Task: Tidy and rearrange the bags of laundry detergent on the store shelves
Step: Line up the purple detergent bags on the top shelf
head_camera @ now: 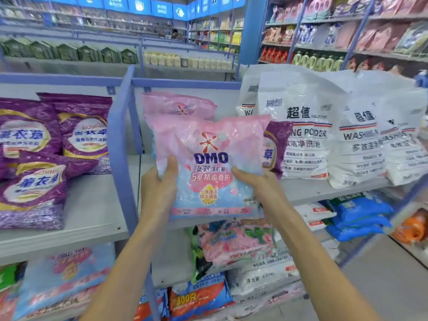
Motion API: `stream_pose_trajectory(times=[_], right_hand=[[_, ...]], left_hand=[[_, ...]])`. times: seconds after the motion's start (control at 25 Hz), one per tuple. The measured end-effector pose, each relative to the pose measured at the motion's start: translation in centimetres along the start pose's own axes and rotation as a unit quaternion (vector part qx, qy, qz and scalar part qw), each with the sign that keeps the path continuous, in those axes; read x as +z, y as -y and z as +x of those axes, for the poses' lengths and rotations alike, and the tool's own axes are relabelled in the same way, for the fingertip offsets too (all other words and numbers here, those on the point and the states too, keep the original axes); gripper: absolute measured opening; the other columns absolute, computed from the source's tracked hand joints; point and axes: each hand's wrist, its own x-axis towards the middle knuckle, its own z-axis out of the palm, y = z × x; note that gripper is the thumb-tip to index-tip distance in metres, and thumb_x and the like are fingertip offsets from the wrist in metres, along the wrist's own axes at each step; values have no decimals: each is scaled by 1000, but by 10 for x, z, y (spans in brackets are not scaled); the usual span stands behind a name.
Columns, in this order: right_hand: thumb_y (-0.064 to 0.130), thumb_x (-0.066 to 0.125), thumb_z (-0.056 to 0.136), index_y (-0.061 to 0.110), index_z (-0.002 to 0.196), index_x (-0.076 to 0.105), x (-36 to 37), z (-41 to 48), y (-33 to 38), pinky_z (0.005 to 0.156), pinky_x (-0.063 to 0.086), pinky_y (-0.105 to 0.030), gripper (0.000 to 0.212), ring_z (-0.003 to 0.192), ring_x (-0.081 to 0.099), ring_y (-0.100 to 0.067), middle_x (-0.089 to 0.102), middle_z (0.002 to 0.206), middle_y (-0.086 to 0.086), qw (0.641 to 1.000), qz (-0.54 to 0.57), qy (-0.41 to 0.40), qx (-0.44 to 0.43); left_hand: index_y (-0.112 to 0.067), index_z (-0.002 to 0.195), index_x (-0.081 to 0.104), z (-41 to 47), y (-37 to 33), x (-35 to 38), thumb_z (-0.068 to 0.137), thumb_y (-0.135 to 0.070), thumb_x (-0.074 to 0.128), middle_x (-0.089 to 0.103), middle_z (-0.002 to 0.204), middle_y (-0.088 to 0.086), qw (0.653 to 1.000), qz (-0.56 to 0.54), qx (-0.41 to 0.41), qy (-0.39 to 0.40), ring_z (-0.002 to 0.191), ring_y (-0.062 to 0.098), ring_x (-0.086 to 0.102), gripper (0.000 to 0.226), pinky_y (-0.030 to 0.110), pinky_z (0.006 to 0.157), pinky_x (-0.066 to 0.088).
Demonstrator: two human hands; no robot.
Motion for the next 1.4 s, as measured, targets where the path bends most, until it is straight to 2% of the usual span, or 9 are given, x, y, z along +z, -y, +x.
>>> stream_pose_trajectory(times=[0.08,0.24,0.44,0.68,0.88,1.0,1.08,1.28,1.4], right_hand=[[33,78,87,26,100,76,10,29,-2,89,54,-30,15,89,73,-1,79,92,16,1000,-2,-7,-8],[28,74,91,18,91,77,19,77,-7,87,59,-45,10,83,75,-23,79,85,0,999,19,-23,-17],[29,73,92,22,98,74,14,86,-18,62,57,-17,10,75,75,-6,80,88,8,999,-1,49,-20],[37,68,95,28,105,72,15,90,-30,59,55,-19,15,80,74,-17,79,92,12,993,-35,108,-34],[67,46,94,21,105,76,2,113,-22,86,58,-37,57,98,74,-21,79,102,-1,992,8,123,17],[49,53,99,16,88,71,7,144,-22,74,49,-32,40,82,67,-13,73,84,10,986,-137,93,-11],[42,64,82,10,81,69,20,157,-27,71,51,-36,32,80,66,-18,72,76,6,969,-198,148,1],[9,68,86,14,62,50,32,162,-30,49,35,-27,31,55,46,-14,52,59,2,984,-150,78,54],[-12,64,80,3,81,69,25,154,-27,52,52,-24,16,60,65,-22,70,69,-7,994,-36,60,83]], left_hand=[[-14,74,48,13,2,6,101,-38,57,40,64,2,998,24,23,-46,55,14,35,37,26,48,28],[3,87,58,38,1,18,100,-40,56,52,73,9,994,27,49,-88,65,18,48,46,34,59,38],[-18,101,71,49,13,10,94,-53,56,76,95,3,993,54,1,-109,90,21,73,39,45,81,58],[-18,79,73,37,17,20,100,-36,60,74,75,-2,982,-14,-26,-188,75,20,68,30,36,71,54],[-16,74,61,35,17,14,100,-36,59,63,71,4,971,-28,-11,-236,66,21,61,33,34,63,48],[-16,72,49,41,15,8,100,-37,59,52,67,4,963,-38,-21,-265,63,19,51,36,30,58,40],[-14,74,52,45,16,3,100,-38,60,56,73,5,961,-51,-28,-271,68,23,54,36,34,62,43],[-18,70,57,47,17,0,101,-36,59,63,67,-3,959,-63,-17,-276,65,20,63,36,29,58,49],[-18,74,63,45,17,1,102,-35,58,67,66,-7,961,-64,-4,-271,57,10,67,33,21,49,51]])
